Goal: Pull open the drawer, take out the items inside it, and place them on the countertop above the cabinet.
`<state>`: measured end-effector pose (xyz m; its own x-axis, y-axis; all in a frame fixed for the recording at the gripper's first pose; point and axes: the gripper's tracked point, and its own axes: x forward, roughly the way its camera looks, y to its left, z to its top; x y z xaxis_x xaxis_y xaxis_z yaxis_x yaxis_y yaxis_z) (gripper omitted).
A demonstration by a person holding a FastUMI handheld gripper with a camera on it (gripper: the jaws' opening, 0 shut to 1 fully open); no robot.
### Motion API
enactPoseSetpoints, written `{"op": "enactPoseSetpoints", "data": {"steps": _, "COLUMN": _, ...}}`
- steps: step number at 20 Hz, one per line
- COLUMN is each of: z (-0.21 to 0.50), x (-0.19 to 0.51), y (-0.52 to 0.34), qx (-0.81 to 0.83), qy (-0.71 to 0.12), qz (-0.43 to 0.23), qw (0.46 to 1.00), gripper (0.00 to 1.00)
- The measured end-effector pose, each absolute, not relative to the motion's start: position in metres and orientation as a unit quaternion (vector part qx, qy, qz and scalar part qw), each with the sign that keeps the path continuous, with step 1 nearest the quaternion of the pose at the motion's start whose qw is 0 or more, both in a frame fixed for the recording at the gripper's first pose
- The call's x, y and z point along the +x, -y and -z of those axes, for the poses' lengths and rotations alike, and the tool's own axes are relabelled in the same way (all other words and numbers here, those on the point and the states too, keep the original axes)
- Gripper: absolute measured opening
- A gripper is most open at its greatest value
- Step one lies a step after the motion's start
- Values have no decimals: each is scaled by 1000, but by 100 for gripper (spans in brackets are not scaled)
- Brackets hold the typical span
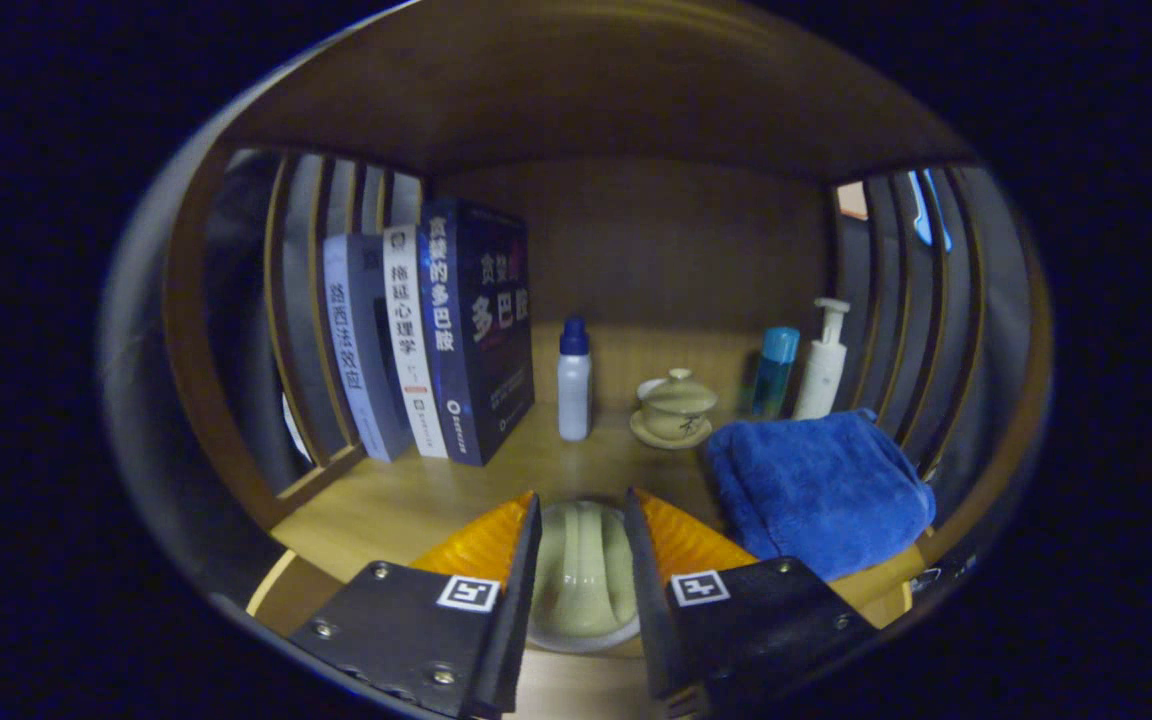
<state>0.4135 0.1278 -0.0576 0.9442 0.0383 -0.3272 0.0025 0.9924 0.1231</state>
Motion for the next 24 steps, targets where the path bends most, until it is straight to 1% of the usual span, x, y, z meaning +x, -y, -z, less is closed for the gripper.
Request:
{"op": "enactPoseSetpoints", "data": {"steps": 1, "z": 48, "x": 401, "y": -126, "qx": 58, "qy": -153, "qz": -11, "qw": 986, "gripper": 48}}
{"op": "enactPoseSetpoints", "data": {"steps": 6, "z": 11, "x": 323, "y": -122, "qx": 53, "qy": -108, "qz": -28, "qw": 992, "gripper": 48}}
{"op": "enactPoseSetpoints", "data": {"steps": 13, "z": 30, "x": 226, "y": -114, "qx": 81, "qy": -107, "qz": -18, "qw": 991, "gripper": 48}}
{"op": "enactPoseSetpoints", "data": {"steps": 16, "z": 46, "x": 194, "y": -114, "qx": 86, "qy": -112, "qz": -11, "qw": 990, "gripper": 59}}
{"op": "enactPoseSetpoints", "data": {"steps": 19, "z": 63, "x": 162, "y": -113, "qx": 74, "qy": -112, "qz": 3, "qw": 991, "gripper": 86}}
{"op": "enactPoseSetpoints", "data": {"steps": 24, "z": 87, "x": 118, "y": -116, "qx": 44, "qy": -109, "qz": 36, "qw": 992, "gripper": 98}}
